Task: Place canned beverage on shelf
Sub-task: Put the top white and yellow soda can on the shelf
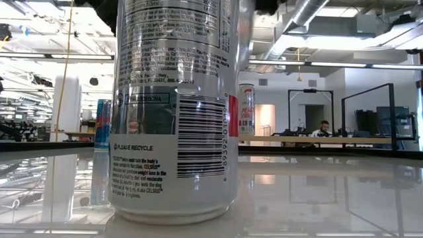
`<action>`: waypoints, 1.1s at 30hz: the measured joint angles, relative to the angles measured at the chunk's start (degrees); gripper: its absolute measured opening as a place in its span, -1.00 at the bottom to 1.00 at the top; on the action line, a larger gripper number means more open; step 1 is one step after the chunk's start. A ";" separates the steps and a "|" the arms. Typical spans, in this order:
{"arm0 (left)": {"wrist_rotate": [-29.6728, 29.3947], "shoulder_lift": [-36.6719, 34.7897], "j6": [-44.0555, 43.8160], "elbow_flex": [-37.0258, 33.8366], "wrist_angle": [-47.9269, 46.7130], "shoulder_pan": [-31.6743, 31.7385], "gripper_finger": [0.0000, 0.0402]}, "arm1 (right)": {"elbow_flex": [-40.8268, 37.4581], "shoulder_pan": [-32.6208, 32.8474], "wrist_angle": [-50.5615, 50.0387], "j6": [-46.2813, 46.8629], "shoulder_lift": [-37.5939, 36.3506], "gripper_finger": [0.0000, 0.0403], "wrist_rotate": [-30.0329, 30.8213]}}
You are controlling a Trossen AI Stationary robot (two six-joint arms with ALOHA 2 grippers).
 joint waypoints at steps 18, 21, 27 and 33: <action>3.52 -4.02 -4.39 -16.16 24.87 0.04 0.48 | -22.92 -31.64 14.21 -0.91 -6.27 0.37 -10.54; 3.52 -4.02 -4.37 -16.16 25.54 0.04 0.48 | -24.49 -36.44 17.88 -0.99 -4.32 0.37 -17.14; 3.36 -4.02 -3.53 -16.16 25.54 0.04 0.48 | -24.63 -42.30 18.53 -4.40 0.54 0.37 -25.32; 3.05 -4.02 -3.53 -16.16 25.52 0.04 0.48 | -24.58 -45.75 20.19 -8.29 3.89 0.37 -29.74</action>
